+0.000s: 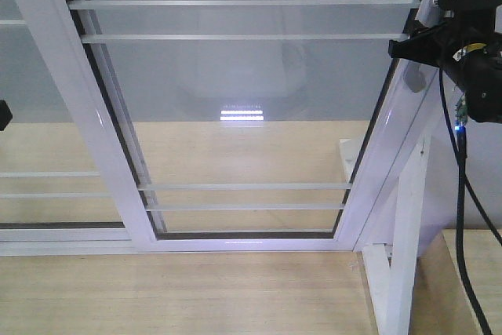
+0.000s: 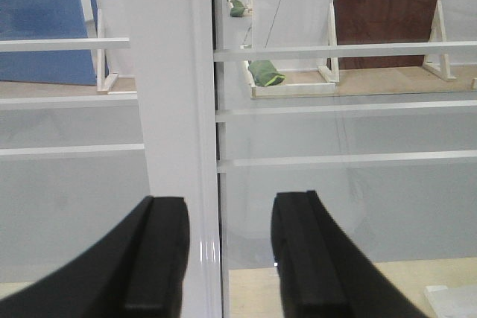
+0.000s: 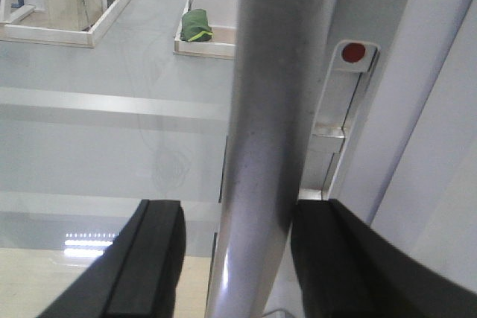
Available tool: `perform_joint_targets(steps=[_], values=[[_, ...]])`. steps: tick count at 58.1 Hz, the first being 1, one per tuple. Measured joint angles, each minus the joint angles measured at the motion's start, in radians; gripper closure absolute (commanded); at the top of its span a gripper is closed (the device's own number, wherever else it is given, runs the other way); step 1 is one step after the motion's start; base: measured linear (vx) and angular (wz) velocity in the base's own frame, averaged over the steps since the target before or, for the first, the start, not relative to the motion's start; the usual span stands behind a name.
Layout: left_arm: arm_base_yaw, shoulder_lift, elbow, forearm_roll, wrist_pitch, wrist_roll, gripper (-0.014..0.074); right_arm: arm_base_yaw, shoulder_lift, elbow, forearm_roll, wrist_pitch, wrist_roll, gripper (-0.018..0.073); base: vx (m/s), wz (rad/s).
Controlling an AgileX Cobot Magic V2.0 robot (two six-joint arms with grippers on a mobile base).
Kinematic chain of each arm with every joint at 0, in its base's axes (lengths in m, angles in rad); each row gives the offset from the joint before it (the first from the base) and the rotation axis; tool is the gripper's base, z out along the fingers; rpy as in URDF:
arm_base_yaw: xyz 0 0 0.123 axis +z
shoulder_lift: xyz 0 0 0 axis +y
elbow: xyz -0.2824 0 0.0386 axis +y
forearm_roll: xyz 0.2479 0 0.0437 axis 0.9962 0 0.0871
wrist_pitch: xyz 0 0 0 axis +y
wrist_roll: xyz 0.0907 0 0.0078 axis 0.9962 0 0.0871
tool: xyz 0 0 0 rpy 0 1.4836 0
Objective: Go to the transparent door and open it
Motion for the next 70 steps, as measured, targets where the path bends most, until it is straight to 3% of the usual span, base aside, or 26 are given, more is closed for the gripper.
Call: perform_joint_targets(steps=[22,44,57,70], values=[[0.0,0.0,0.0,0.0,0.026,0.0,0.0187,-0.003,0.028,-0.015,-0.001,-0.025,0.012,0.0254,0.0,0.0],[0.0,0.0,0.0,0.0,0.045,0.0,0.0187,-0.01,0.028,-0.015,-0.177,-0.025,0.219,0.0253,0.0,0.0],[0.0,0.0,0.0,0.0,0.045,0.0,0.0187,-0.007,0.029,-0.015,-0.249,-0.033,0.284,0.0253,0.0,0.0],[0.0,0.0,0.0,0.0,0.045,0.0,0.0187,0.023,0.03,-0.015,-0.261,-0.039,0.299,0.0253,0.0,0.0]])
